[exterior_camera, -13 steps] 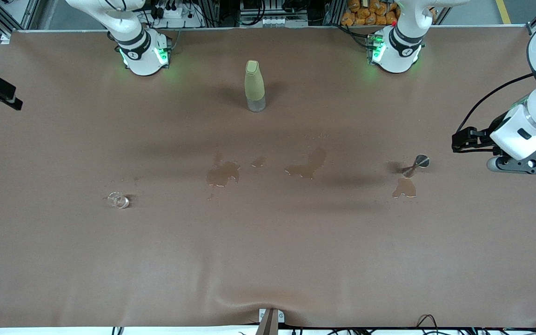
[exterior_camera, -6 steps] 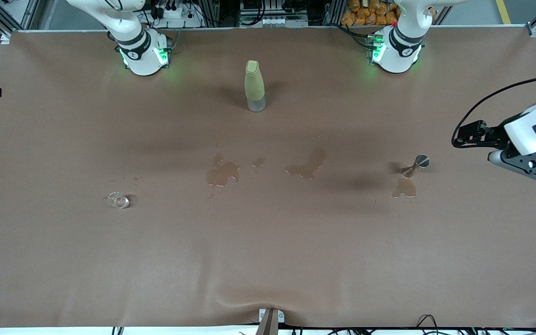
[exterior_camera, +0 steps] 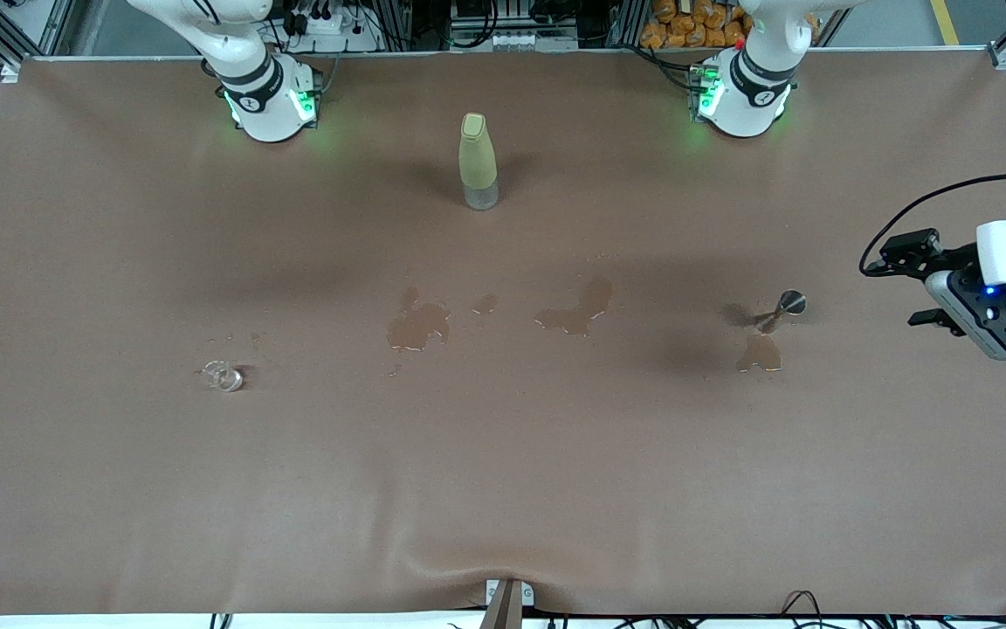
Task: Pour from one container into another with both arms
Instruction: 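Move the left gripper down toward the steel jigger and open it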
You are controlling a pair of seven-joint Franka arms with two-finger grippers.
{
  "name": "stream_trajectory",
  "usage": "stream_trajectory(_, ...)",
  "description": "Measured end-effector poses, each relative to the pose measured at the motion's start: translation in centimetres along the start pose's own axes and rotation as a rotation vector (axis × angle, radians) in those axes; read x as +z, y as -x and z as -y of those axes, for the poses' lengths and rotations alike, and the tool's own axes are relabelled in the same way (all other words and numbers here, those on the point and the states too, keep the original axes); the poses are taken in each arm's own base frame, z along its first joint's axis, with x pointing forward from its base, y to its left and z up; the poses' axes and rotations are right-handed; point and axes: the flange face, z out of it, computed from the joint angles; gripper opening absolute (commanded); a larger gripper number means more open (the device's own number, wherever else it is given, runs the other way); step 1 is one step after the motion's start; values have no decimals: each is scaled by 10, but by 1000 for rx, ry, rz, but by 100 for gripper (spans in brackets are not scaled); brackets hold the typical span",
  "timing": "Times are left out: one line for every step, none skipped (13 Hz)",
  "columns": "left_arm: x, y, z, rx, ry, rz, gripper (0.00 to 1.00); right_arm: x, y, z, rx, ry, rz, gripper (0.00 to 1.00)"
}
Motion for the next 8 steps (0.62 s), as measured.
stream_trajectory(7,1,5,72,18,-8,100,4,4,-4,-105,5,-1,100)
stream_trajectory(13,4,11,133,36,-18,100,8,8,-10,-219,23,-2,100)
stream_trajectory(21,8,16,180,62,-42,100,12,11,-16,-333,45,-3,100)
stream_trajectory(30,15,22,214,94,-71,100,16,14,-22,-430,64,-3,100)
stream_trajectory(40,25,28,250,124,-102,100,20,18,-26,-501,77,-2,100)
stream_trajectory(49,35,34,297,147,-130,100,24,21,-30,-543,84,-1,100)
stream_trajectory(57,43,37,350,165,-155,100,29,22,-32,-565,85,0,100)
stream_trajectory(66,49,39,408,182,-183,100,34,22,-33,-576,83,1,100)
